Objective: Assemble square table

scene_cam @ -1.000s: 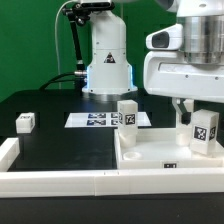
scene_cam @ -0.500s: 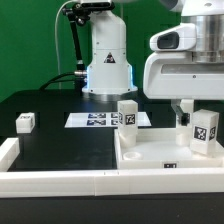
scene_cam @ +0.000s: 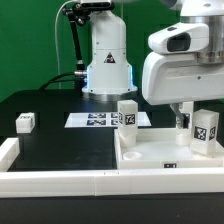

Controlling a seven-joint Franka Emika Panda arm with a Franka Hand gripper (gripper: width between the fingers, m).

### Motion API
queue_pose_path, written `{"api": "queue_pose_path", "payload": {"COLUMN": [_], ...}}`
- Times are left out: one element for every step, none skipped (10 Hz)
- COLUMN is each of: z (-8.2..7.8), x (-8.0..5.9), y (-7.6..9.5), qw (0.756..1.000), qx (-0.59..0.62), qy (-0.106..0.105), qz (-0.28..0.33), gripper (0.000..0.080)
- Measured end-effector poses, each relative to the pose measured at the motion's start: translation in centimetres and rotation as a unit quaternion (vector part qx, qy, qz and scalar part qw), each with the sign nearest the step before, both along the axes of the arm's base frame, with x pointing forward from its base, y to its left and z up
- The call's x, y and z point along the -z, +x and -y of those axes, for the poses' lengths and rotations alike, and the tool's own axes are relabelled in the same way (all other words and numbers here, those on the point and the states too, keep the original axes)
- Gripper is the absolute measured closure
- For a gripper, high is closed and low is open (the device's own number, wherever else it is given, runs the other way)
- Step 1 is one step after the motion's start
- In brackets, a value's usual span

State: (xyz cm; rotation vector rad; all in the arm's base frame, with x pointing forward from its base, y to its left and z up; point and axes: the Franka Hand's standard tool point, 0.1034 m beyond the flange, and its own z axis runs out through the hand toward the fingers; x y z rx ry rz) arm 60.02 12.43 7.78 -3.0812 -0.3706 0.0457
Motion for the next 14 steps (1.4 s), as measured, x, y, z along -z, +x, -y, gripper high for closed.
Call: {"api": "queue_pose_path", "payload": {"z": [-0.1,-0.1,-0.1,0.0,0.0,0.3,0.8,0.9,0.9,0.9,0.9,1.0,1.0,1.0], "x": [0.0,0.0,0.0,0.0,0.0,0.0,0.1,0.1,0.1,0.1,0.2,0.2,0.2,0.2], "y": [-0.1,-0.2,-0.1,-0.1,0.1,0.2,0.3,0.4,0.4,0.4,0.4,0.4,0.4,0.4], "qw": [0.999,0.998,0.996,0.993,0.99,0.987,0.987,0.986,0.986,0.986,0.986,0.986,0.986,0.986], "qx": [-0.036,-0.056,-0.094,-0.117,-0.143,-0.16,-0.159,-0.168,-0.167,-0.167,-0.166,-0.166,-0.166,-0.165], "qy": [-0.001,-0.002,-0.001,0.0,0.0,0.001,0.001,-0.001,-0.001,-0.001,-0.001,-0.001,-0.001,-0.001], "qz": [-0.001,0.001,0.003,0.004,0.008,0.011,0.013,0.015,0.015,0.015,0.015,0.015,0.015,0.015], "gripper": [0.015,0.015,0.015,0.015,0.015,0.015,0.015,0.015,0.0241,0.0241,0.0421,0.0509,0.0509,0.0509]}}
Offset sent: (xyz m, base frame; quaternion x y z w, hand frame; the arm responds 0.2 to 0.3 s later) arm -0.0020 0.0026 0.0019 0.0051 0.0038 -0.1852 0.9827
